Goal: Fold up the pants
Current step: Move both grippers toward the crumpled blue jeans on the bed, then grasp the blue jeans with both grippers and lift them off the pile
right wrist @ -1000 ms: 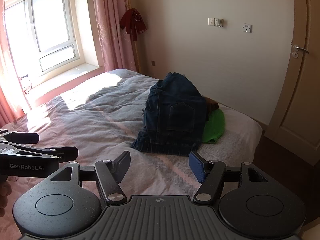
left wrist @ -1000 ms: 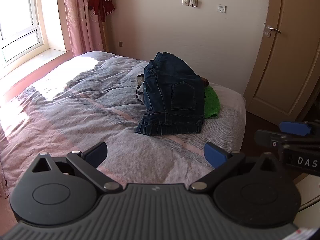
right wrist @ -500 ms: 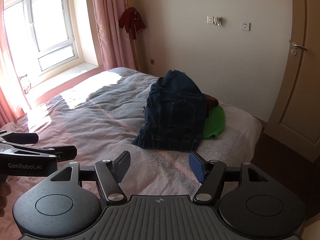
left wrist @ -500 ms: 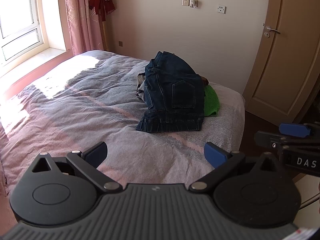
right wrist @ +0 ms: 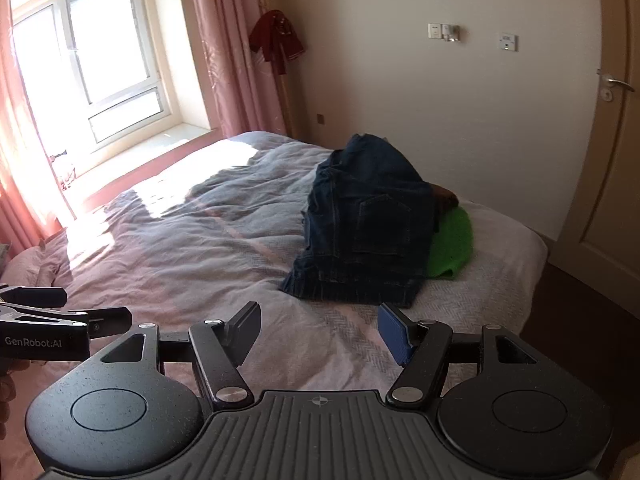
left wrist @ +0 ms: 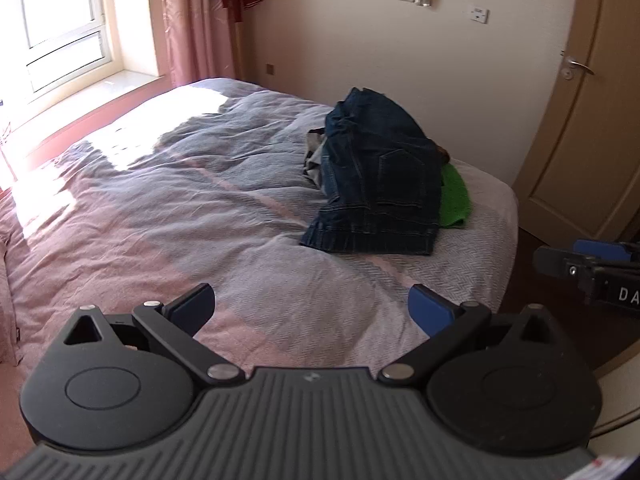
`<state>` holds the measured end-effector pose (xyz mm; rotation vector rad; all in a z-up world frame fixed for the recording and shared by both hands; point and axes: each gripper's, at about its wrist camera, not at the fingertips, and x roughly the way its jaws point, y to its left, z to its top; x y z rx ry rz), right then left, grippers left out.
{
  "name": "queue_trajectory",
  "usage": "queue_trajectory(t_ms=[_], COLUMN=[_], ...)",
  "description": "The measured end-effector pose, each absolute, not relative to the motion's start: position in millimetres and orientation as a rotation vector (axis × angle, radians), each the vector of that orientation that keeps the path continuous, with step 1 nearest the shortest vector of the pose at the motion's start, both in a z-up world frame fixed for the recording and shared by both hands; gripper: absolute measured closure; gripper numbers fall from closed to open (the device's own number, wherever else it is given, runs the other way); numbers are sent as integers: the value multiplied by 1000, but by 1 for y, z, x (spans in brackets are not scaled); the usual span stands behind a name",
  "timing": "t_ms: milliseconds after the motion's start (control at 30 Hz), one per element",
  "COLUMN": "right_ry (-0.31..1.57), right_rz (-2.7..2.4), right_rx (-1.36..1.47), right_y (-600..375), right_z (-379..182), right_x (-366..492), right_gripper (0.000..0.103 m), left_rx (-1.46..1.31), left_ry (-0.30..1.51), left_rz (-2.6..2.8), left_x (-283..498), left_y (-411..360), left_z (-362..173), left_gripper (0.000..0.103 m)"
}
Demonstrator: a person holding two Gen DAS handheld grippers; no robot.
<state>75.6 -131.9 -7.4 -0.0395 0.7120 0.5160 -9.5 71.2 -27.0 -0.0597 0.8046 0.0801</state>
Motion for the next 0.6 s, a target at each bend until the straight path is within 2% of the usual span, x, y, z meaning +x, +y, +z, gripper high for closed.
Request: queue_trajectory(t_ms=[233,600], right_ry=[757,841], right_rz=[635,584], right_rx=[-70,-28], right_y=[-122,-172], right_z=[-31,-94], right_x=[157,317], right_gripper=[41,42], left_rx=[-110,-121], left_ry=[840,903], left_rz=[188,187], left_x=[44,199], left_y=[80,38], left_z=[-41,-99], left_gripper=[2,8])
